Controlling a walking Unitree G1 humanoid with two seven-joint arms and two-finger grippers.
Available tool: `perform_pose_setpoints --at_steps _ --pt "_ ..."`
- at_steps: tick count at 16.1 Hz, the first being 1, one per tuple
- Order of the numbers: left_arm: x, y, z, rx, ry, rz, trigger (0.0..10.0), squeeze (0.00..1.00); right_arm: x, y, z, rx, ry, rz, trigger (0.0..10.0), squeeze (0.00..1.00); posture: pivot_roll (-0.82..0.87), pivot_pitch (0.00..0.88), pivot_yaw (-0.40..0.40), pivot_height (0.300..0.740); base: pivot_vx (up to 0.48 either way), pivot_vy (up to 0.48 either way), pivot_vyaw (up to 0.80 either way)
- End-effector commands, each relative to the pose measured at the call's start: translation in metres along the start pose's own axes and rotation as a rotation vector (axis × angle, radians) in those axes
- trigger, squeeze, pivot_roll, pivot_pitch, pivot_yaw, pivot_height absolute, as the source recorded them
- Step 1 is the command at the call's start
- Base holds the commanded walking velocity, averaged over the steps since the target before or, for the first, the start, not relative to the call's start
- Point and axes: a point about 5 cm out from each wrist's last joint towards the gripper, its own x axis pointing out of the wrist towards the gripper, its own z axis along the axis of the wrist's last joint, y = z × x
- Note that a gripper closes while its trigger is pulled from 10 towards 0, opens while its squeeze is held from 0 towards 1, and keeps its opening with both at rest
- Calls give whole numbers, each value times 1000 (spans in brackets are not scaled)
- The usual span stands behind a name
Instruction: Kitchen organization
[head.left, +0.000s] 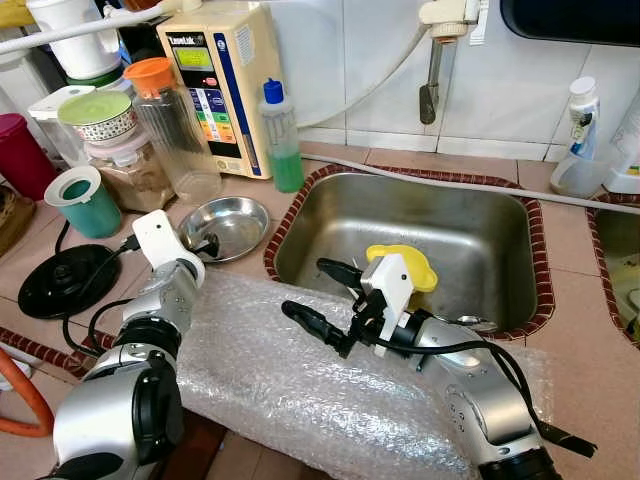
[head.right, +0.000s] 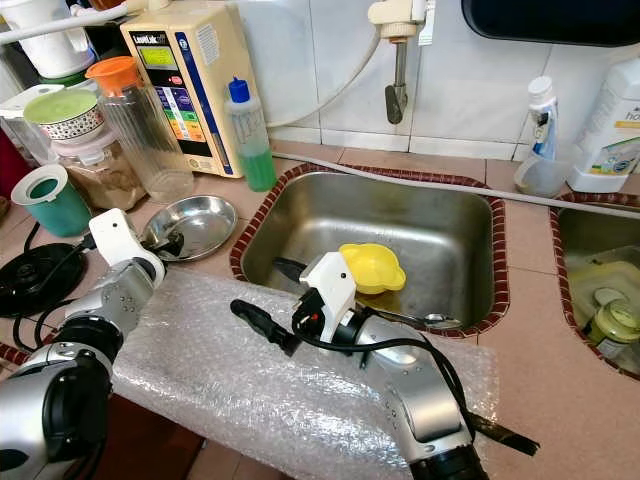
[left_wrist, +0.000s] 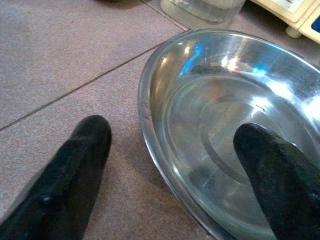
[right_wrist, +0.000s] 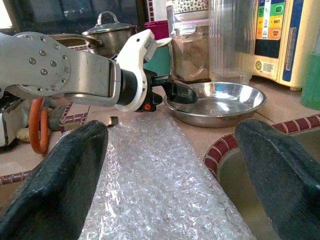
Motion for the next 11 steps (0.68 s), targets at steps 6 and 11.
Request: perform_pose_setpoints --at_steps 6,11 --pt "1 7 11 -31 2 22 0 0 3 3 6 15 -23 10 10000 0 83 0 172 740 0 0 0" --pt "1 8 9 -1 3 17 0 0 2 2 5 10 -13 14 10000 0 83 0 168 740 0 0 0"
